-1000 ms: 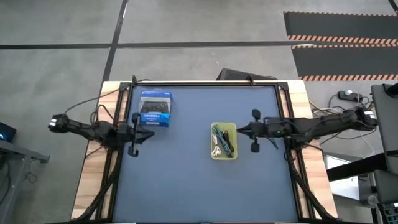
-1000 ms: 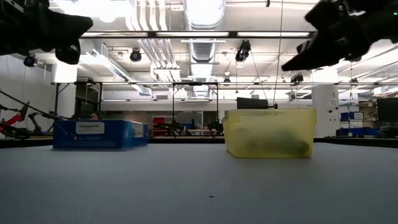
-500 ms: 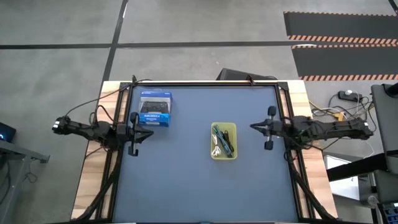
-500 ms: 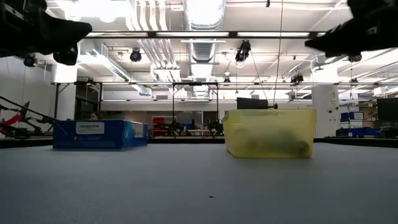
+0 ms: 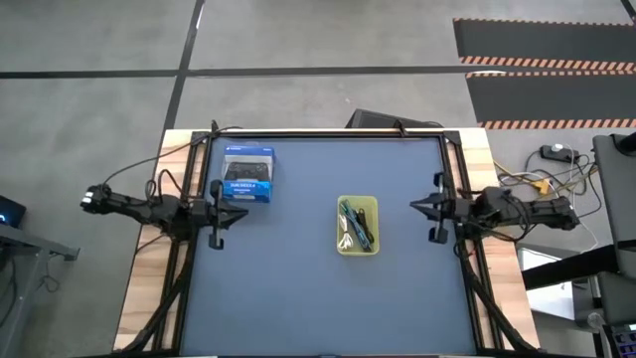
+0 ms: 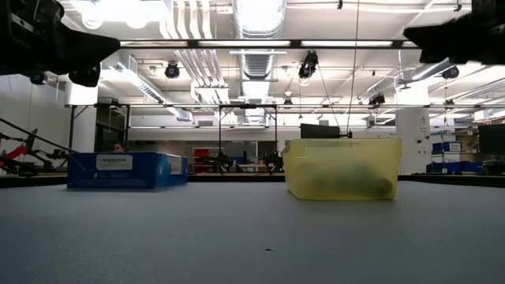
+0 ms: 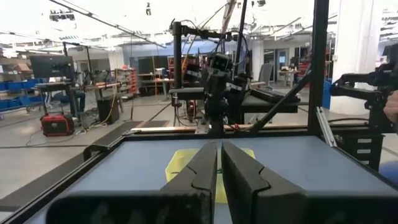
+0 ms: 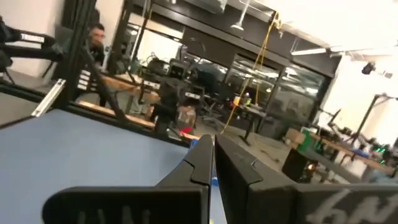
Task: Pick and place USB-C Cables
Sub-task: Return to Home Position
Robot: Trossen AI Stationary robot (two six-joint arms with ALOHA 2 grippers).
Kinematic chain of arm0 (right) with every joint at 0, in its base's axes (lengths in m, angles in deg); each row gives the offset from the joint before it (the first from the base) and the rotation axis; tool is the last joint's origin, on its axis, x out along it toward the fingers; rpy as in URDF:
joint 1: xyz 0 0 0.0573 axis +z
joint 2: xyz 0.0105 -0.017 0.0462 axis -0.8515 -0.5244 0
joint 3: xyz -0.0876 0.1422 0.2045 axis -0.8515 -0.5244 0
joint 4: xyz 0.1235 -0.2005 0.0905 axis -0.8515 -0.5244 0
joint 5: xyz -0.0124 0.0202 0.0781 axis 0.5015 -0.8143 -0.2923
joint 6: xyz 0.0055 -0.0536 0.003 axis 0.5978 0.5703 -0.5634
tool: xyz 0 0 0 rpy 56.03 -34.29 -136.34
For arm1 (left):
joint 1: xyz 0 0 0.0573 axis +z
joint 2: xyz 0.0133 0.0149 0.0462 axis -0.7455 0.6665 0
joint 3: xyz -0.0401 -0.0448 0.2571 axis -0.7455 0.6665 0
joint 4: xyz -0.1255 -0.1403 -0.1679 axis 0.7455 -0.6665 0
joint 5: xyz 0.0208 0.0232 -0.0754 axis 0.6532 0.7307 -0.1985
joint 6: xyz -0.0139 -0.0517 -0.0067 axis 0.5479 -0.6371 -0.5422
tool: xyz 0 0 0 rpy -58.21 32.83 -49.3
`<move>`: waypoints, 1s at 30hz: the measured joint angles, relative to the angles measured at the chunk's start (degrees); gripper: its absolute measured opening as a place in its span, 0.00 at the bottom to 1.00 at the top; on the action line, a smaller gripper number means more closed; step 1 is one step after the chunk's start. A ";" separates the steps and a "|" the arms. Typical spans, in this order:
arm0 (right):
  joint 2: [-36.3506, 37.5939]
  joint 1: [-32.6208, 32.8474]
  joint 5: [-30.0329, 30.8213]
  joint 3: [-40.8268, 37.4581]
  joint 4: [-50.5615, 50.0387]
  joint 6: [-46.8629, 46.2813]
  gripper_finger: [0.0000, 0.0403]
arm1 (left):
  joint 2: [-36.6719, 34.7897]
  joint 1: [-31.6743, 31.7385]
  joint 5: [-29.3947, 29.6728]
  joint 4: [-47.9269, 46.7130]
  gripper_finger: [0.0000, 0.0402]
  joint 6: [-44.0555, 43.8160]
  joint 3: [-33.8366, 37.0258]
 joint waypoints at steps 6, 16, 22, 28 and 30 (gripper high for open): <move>-0.37 -0.02 -2.37 -3.36 3.83 -3.93 0.02 | 1.10 0.01 0.00 0.16 0.02 -0.06 -0.02; -0.73 0.00 -2.56 -3.38 3.30 -5.61 0.02 | 3.22 0.02 -0.02 0.05 0.02 -0.04 -0.02; -0.73 0.00 -2.56 -3.38 3.30 -5.47 0.02 | 4.45 0.00 -0.02 0.04 0.02 -0.04 -0.02; -0.75 0.00 -2.54 -3.40 3.30 -5.45 0.02 | 5.57 0.00 -0.02 0.03 0.02 -0.02 -0.02; -0.75 0.00 -2.54 -3.40 3.25 -5.45 0.02 | 5.93 0.00 -0.02 0.03 0.02 -0.02 -0.02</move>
